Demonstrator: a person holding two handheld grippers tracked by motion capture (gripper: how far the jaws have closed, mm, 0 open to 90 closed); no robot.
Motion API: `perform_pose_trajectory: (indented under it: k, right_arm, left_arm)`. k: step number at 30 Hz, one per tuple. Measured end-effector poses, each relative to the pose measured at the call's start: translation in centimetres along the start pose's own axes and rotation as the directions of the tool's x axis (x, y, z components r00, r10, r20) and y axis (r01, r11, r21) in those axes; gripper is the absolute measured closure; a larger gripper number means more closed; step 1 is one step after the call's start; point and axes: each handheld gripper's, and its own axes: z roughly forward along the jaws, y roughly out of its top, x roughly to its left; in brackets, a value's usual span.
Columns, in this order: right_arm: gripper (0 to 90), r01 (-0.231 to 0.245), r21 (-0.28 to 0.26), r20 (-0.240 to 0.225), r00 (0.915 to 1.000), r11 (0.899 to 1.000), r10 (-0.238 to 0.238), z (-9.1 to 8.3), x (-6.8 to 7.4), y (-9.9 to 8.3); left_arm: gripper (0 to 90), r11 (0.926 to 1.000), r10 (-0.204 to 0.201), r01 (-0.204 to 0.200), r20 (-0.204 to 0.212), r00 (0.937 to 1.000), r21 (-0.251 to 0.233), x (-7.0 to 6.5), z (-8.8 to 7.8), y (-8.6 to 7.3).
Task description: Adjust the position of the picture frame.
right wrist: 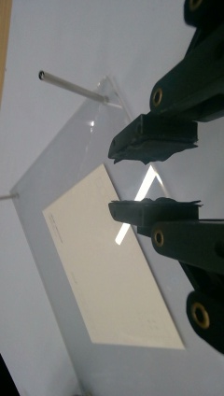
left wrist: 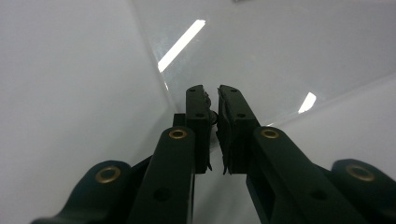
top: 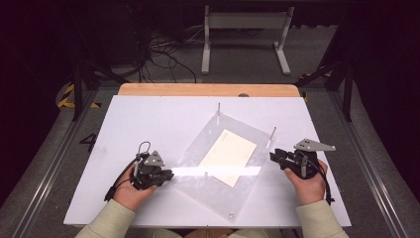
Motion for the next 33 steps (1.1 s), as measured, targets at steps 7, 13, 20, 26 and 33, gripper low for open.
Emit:
perform_pose_trajectory:
  k: [7,13,20,26,33]
  right_arm:
    - [66.3,-0.028,0.024,0.128,0.9914,0.999,0.025,2.0,-2.6,2.0]
    - [69.2,-0.045,0.074,0.194,0.9805,0.996,0.03,5.2,-4.4,3.5]
    - [85.0,0.002,0.101,0.239,0.9706,0.995,-0.026,6.7,-4.8,4.7]
    - [84.9,0.083,0.124,0.239,0.9648,0.989,-0.111,8.8,-4.1,7.6]
    - [89.6,0.202,0.033,0.047,0.9779,0.979,-0.204,12.5,-1.8,13.2]
  left_arm:
    - [82.6,0.9984,0.057,-0.057,0.034,0.9978,-0.007,-1.8,0.5,0.3]
    - [66.0,0.9964,0.01,-0.003,0.084,0.9964,-0.084,-0.9,0.2,-0.2]
    - [63.3,0.9881,-0.008,0.016,0.053,0.9986,-0.153,-0.8,-0.9,-0.8]
    - [63.3,0.9865,-0.027,0.031,0.03,0.9992,-0.16,-0.6,-1.4,-1.4]
    - [61.4,0.9888,-0.052,0.052,0.009,0.9986,-0.14,-0.4,-1.6,-2.3]
